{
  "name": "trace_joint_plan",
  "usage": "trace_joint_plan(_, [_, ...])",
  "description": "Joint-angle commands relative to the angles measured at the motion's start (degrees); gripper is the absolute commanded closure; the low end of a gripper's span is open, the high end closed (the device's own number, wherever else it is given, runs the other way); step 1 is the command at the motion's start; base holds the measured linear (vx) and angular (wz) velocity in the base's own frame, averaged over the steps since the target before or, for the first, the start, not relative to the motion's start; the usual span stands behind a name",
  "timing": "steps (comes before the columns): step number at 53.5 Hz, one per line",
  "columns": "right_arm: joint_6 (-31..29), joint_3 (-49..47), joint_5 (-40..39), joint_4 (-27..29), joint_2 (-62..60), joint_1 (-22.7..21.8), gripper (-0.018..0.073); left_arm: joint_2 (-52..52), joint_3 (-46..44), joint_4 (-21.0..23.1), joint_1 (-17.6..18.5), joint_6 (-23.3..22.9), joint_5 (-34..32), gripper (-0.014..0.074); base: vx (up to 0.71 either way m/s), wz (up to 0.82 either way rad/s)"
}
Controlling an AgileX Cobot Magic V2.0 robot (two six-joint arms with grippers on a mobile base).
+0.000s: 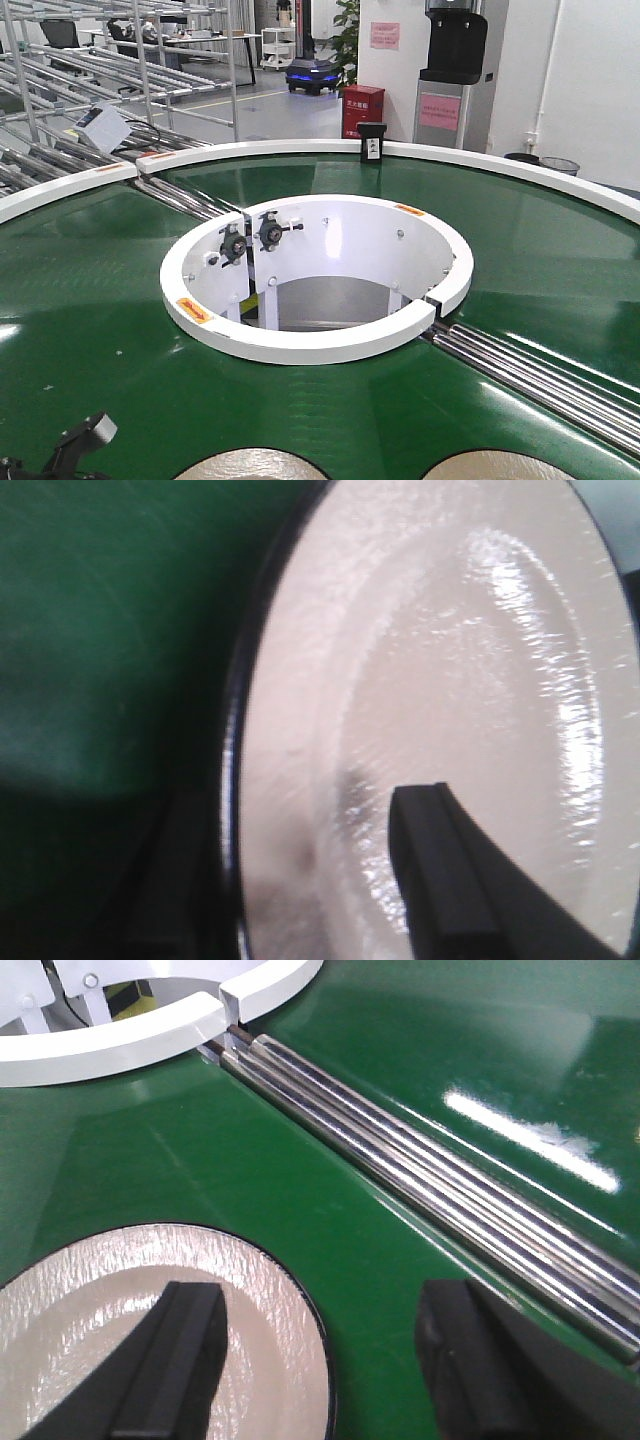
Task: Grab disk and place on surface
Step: 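Grasp the rim of a cream black-rimmed plate with each gripper, then lift both plates upright off the conveyor toward the robot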
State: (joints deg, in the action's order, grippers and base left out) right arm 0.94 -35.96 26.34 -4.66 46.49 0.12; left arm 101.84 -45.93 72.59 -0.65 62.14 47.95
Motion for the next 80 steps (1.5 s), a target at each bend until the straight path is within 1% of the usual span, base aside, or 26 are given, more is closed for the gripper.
trace_joint_plan(1, [-0.09,-1.90,-4.18,0.71,0.95,-0.20,0.0078,-1.64,-1.38,3.89,0.20,-0.02,3.66,0.0213,0.00,0.00])
trace_joint_plan(6, [0.08,-1.90,-3.69,1.29,2.27,-0.20,0.0078,-1.50,-1.38,4.07,0.20,-0.02,4.32,0.0300,0.00,0.00])
trace_joint_plan(11, [0.35,-2.05,-1.99,4.20,4.48,-0.20,0.0078,-1.50,-1.38,4.07,0.20,-0.02,4.89,0.0402,0.00,0.00])
trace_joint_plan(19, [1.12,-5.33,6.36,8.73,11.30,-0.20,0.0078,-1.64,-1.38,4.07,-0.07,0.03,5.18,0.0596,0.00,0.00])
trace_joint_plan(20, [1.62,-6.01,7.18,8.88,12.53,-0.20,0.0078,-1.68,-1.38,4.14,-0.06,0.03,5.18,0.0608,0.00,0.00])
trace_joint_plan(23, [3.28,-7.68,8.17,9.15,15.15,-0.33,0.0078,-1.99,-1.43,4.04,-0.52,0.03,5.05,0.0606,0.00,0.00])
trace_joint_plan(26, [4.22,-9.23,8.23,9.58,17.32,-1.51,0.0078,-2.56,-1.43,3.92,-1.33,0.03,5.05,0.0606,0.00,0.00])
trace_joint_plan(28, [4.78,-10.17,8.17,10.14,18.75,-3.31,0.0078,-3.13,-1.43,3.81,-2.19,-0.03,5.05,0.0606,0.00,0.00])
trace_joint_plan(32, [4.38,-11.61,9.11,12.92,21.56,-9.36,0.0078,-4.94,-1.43,4.12,-4.53,-0.08,5.11,0.0605,0.00,0.00])
trace_joint_plan(34, [2.93,-11.98,9.84,14.73,22.90,-11.82,0.0078,-6.08,-1.43,4.18,-5.90,-0.08,5.07,0.0605,0.00,0.00])
trace_joint_plan(37, [-2.37,-12.11,11.64,19.84,25.06,-16.51,0.0078,-7.90,-1.43,4.18,-7.84,-0.39,4.98,0.0605,0.00,0.00])
trace_joint_plan(40, [-10.36,-11.95,13.44,26.13,27.03,-20.00,0.0078,-9.70,-1.43,4.36,-9.61,-2.22,4.76,0.0605,0.00,0.00])
trace_joint_plan(41, [-12.64,-11.87,14.28,29.12,27.80,-21.27,0.0078,-10.42,-1.43,4.41,-10.23,-3.02,4.62,0.0605,0.00,0.00])
trace_joint_plan(42, [-16.13,-11.87,15.25,32.13,28.36,-22.37,0.0078,-10.88,-1.43,4.67,-10.61,-4.13,4.61,0.0605,0.00,0.00])
trace_joint_plan(46, [-27.48,-11.87,17.87,41.31,31.01,-24.94,0.0078,-13.11,-1.43,6.16,-12.23,-7.09,4.99,0.0605,0.00,0.00])
trace_joint_plan(49, [-34.21,-11.87,18.77,47.01,32.90,-25.57,0.0078,-14.72,-1.43,8.04,-12.68,-7.64,6.17,0.0605,0.00,0.00])
trace_joint_plan(51, [-37.28,-11.87,18.86,49.21,34.12,-25.65,0.0078,-15.78,-1.43,9.53,-12.68,-7.64,7.51,0.0604,0.00,0.00])
trace_joint_plan(55, [-41.81,-11.87,19.10,51.27,37.07,-25.73,0.0078,-18.03,-1.43,13.93,-12.68,-8.58,10.49,0.0603,0.00,0.00])
trace_joint_plan(61, [-43.54,-11.87,19.96,51.28,41.91,-25.73,0.0078,-20.91,-1.43,21.05,-12.68,-12.36,13.24,0.0602,0.00,0.00])
trace_joint_plan(62, [-45.50,-11.87,19.91,53.57,46.30,-25.73,0.0078,-24.10,-1.43,25.06,-12.68,-13.58,12.98,0.0601,0.00,0.00])
trace_joint_plan(67, [-48.89,-11.87,21.11,56.59,48.98,-25.21,0.0078,-25.75,-1.43,25.23,-12.68,-13.58,12.34,0.0601,0.00,0.00])
trace_joint_plan(73, [-53.61,-11.87,23.10,60.30,52.43,-23.20,0.0078,-26.31,-1.43,25.30,-12.68,-13.58,12.03,0.0601,0.00,0.00])
trace_joint_plan(77, [-56.03,-11.87,24.57,60.96,54.50,-21.61,0.0078,-26.31,-1.43,25.13,-12.68,-13.58,11.82,0.0601,0.00,0.00])
trace_joint_plan(80, [-56.05,-11.87,24.53,60.73,55.34,-20.77,0.0083,-26.31,-1.43,25.18,-12.68,-13.58,11.81,0.0601,0.00,0.00])
